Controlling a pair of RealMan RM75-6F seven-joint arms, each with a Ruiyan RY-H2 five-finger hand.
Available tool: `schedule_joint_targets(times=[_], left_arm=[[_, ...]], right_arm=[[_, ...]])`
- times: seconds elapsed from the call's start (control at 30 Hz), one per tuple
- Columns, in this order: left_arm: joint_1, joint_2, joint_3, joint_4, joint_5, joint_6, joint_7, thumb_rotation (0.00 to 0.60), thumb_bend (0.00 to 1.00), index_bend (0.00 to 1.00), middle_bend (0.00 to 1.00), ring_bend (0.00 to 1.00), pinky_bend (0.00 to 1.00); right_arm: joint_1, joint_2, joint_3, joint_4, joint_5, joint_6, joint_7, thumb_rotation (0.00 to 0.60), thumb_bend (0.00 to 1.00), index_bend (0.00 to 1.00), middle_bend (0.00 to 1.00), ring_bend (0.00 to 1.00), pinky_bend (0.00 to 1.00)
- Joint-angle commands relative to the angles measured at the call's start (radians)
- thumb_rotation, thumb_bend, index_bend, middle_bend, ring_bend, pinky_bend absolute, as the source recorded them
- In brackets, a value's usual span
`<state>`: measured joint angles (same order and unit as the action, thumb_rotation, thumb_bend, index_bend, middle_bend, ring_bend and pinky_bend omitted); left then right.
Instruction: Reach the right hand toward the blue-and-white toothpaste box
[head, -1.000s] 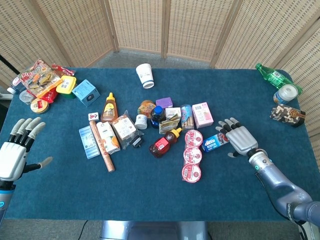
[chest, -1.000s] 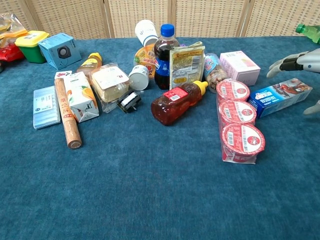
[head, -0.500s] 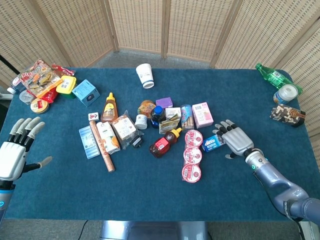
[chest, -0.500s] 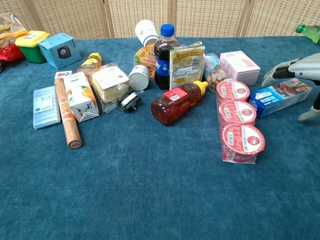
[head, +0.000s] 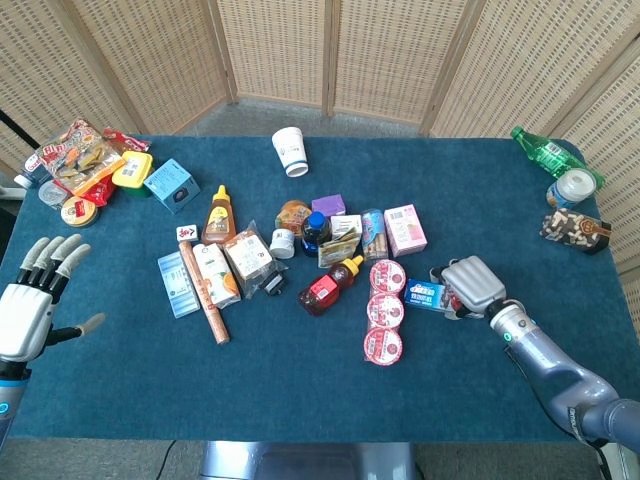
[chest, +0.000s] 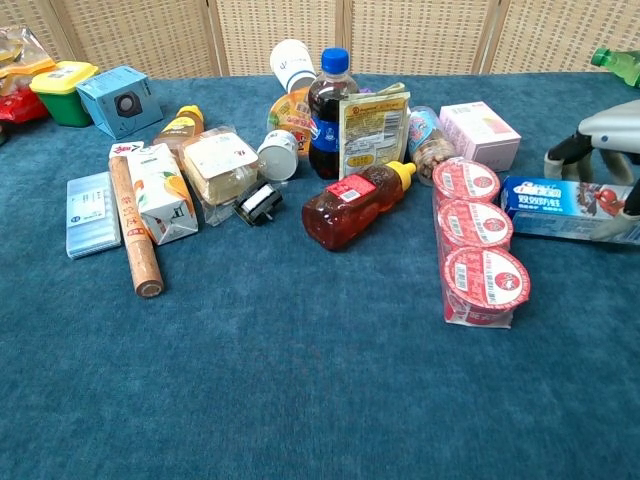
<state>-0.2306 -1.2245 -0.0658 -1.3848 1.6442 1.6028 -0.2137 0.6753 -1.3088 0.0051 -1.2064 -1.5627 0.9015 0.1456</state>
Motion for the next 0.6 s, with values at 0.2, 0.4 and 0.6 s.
schedule_joint_targets(times=[0.2,0.4,0.6], left_arm=[[-0.001,0.002,0.004,-0.003,0.005,-0.002,-0.01,0.6,0.08,0.1,0.0,0.0,0.0],[-0.001,0.003,0.006,-0.002,0.01,-0.001,-0.019,0.6,0.08,0.1,0.0,0.0,0.0],[-0.002,0.003,0.009,-0.004,0.017,-0.001,-0.024,0.6,0.08,0.1,0.0,0.0,0.0]], right_arm=[[-0.048,0.073,0.012,-0.079,0.006,0.097,0.018,0.6,0.16,0.46,0.58,0.45,0.59],[-0.079,0.133,0.02,-0.153,0.004,0.161,-0.012,0.6,0.17,0.47,0.58,0.45,0.59],[-0.093,0.174,0.027,-0.21,0.004,0.187,-0.045,0.6,0.16,0.47,0.59,0.45,0.59]])
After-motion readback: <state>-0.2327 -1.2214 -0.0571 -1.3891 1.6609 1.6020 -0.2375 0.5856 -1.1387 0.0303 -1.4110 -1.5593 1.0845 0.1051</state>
